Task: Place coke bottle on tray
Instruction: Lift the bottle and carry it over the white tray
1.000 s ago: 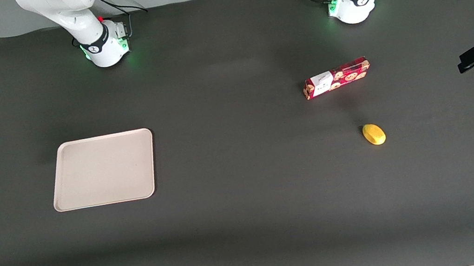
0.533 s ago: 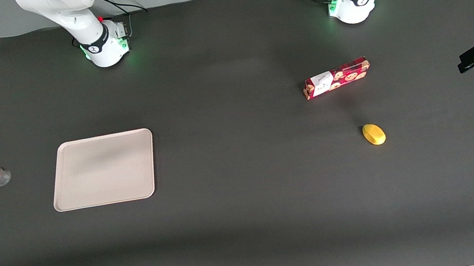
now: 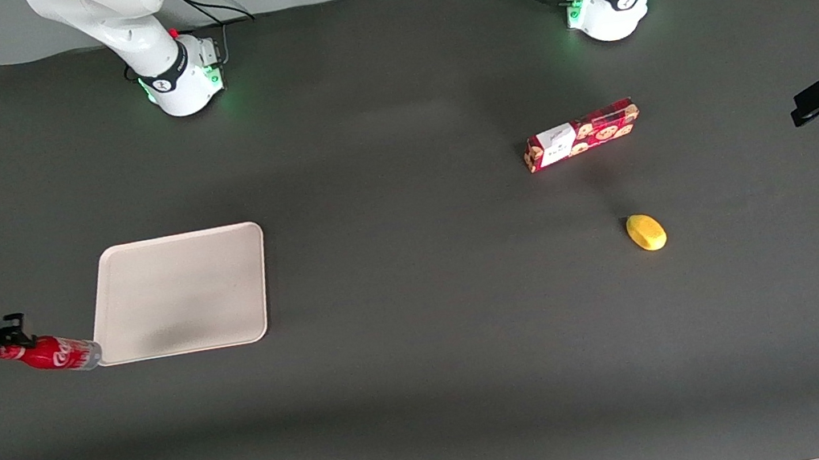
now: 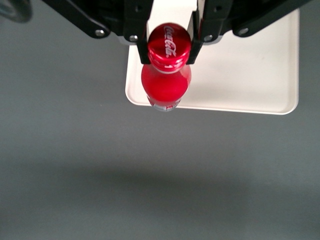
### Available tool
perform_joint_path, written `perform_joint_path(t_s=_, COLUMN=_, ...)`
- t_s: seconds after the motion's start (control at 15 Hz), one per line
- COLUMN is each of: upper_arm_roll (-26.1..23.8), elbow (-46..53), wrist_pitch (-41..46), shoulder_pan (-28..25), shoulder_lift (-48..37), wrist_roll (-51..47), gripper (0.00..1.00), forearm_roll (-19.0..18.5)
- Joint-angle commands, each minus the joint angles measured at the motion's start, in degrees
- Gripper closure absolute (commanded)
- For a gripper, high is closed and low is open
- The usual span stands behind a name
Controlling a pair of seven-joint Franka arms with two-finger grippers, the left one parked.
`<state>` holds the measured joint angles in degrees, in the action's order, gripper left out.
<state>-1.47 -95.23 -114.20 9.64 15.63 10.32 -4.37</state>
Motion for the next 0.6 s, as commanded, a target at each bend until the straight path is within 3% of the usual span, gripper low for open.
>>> perform_joint_path(t_s=0.0, upper_arm_roll=-0.20, elbow=-9.08, wrist_pitch=-5.77, shoulder_pan=0.73, shoulder_lift=-2.27, wrist_roll=1.98, gripper=1.00, forearm_roll=0.85)
perform_joint_path(t_s=0.53, upper_arm_roll=0.51, elbow=-22.80, wrist_pitch=-14.73, shoulder_pan=2.93, shoulder_lift=-5.43, wrist_roll=6.20, gripper=1.00, forearm_roll=0.06)
